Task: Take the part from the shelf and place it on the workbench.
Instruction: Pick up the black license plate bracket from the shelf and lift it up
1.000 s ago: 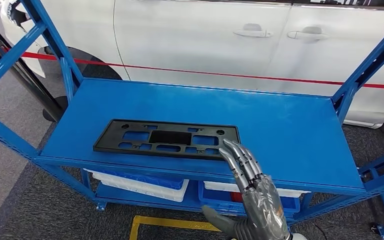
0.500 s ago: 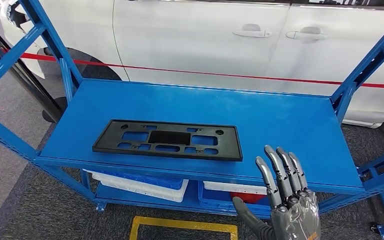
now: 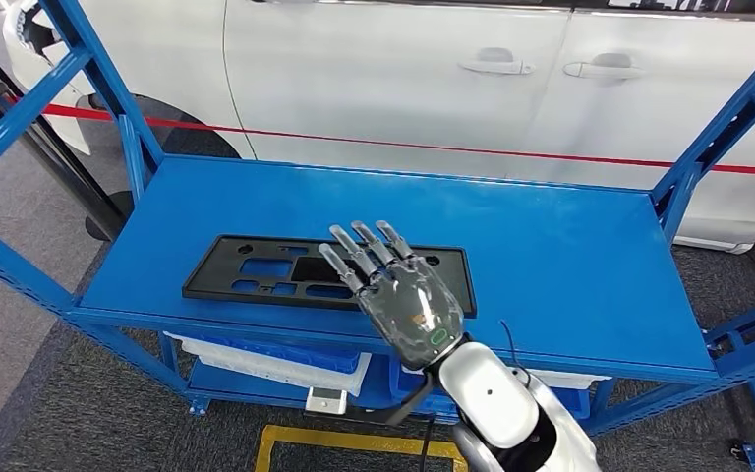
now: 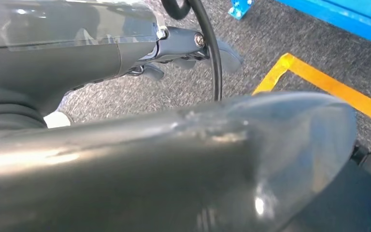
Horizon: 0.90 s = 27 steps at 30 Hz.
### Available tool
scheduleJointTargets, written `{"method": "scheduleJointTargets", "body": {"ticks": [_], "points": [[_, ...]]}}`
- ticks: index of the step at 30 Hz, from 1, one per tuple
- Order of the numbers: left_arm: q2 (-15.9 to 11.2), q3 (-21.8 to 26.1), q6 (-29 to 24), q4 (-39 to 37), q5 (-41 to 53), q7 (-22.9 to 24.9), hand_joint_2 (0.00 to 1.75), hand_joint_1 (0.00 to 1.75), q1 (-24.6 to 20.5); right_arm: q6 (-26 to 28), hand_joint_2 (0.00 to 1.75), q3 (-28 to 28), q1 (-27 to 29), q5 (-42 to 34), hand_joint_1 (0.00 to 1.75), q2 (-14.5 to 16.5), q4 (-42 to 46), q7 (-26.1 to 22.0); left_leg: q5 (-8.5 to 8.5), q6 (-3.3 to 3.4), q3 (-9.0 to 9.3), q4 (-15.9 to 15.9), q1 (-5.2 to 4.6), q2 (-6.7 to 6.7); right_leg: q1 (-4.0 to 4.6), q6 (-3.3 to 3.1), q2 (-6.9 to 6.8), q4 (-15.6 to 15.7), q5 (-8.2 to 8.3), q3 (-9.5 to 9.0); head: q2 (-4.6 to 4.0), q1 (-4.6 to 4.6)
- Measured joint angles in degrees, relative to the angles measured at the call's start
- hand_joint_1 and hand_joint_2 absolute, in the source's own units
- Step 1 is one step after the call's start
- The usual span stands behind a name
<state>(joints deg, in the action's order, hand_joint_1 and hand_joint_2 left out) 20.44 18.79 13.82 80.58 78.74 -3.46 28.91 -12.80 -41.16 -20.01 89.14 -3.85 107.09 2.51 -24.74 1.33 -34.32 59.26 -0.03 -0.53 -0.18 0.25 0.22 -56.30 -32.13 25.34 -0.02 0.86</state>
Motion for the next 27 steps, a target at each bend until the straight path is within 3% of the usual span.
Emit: {"method": "scheduleJointTargets", "body": {"ticks": [11,27], "points": [[0.00,0.12,-0.28,-0.42,-2.87,3.45,0.00,0.00,0.78,0.40,1.75,-2.76,-2.27,-3.88,0.00,2.43,-8.53,0.72,-0.11,-0.05,-0.07,0.00,-0.01,-0.06,-0.02,-0.02,-0.05,0.03,-0.07,0.06,0.01,-0.01],[0.00,0.27,-1.35,-0.60,-5.06,4.95,0.00,0.00,0.83,0.97,1.75,-2.86,-0.93,-7.25,0.00,3.76,-10.69,0.55,-0.11,-0.05,-0.06,0.00,-0.01,-0.06,-0.02,-0.02,-0.05,0.03,-0.08,0.07,0.00,-0.01]]}}
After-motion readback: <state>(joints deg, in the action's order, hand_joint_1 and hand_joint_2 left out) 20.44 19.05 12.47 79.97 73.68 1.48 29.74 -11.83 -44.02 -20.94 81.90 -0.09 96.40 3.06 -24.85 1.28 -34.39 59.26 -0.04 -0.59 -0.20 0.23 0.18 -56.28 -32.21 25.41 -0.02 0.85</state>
